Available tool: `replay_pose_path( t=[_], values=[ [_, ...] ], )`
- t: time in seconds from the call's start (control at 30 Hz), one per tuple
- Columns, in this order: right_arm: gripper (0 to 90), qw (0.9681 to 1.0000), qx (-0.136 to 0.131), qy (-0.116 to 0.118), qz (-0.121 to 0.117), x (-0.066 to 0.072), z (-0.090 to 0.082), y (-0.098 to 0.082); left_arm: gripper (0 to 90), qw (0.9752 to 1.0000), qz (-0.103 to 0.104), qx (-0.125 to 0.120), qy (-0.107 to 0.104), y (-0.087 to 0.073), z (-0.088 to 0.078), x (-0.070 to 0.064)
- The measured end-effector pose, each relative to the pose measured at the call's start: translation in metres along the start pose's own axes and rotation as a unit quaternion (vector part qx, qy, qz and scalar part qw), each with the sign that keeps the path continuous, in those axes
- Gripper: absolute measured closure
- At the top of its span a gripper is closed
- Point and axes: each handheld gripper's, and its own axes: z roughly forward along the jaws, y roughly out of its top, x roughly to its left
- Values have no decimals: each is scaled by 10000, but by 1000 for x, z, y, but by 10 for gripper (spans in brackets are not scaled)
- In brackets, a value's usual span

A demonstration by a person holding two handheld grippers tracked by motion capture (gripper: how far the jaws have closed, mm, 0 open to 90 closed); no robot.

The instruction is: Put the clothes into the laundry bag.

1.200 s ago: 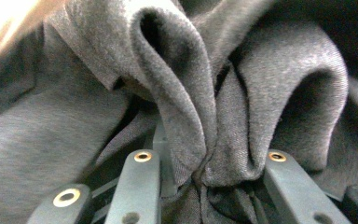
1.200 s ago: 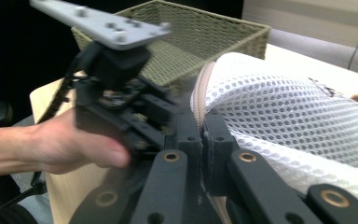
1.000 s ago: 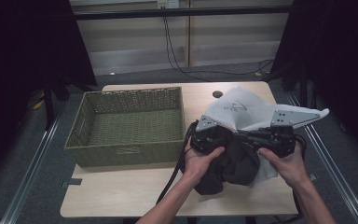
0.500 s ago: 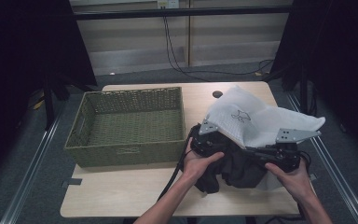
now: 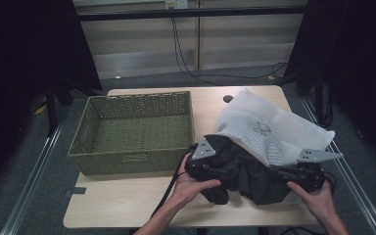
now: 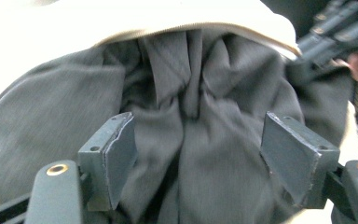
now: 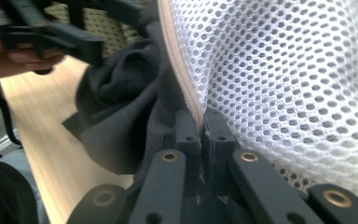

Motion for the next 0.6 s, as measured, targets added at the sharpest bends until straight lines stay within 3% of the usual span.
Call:
replay_pose_path(
  t=[0.1, 0.23, 0.3, 0.33, 0.4, 0.43, 0.47, 0.5, 0.6],
  values=[
    [865, 10000, -12, -46, 71, -4, -5, -3, 263, 9996, 200, 185, -47, -12, -7, 0],
    [863, 9999, -24, -152, 42, -7, -7, -4, 261, 9988, 201, 431, -141, -27, -10, 6],
    [853, 9999, -51, -102, 9, -6, -6, -3, 239, 9977, 142, 559, -350, -32, -7, 7],
    [846, 9999, -53, -95, 4, -5, -5, -2, 240, 9963, 290, 701, -403, -34, -6, 5],
    [814, 9999, -88, -60, -2, -5, -5, 2, 234, 9960, 440, 761, -176, -38, -3, 3],
    [801, 9999, -113, -43, -20, -5, -5, 4, 229, 9949, 326, 870, -392, -40, 0, 5],
    [785, 9999, -144, -18, -56, -4, -6, 7, 227, 9936, 229, 1014, -432, -42, 2, 6],
    [758, 9998, -158, -39, -96, -3, -6, 10, 214, 9928, 286, 1108, -339, -43, 4, 7],
    [653, 9995, -259, -63, -152, -1, -7, 22, 216, 9910, 203, 1289, -302, -48, 9, 11]
  ],
)
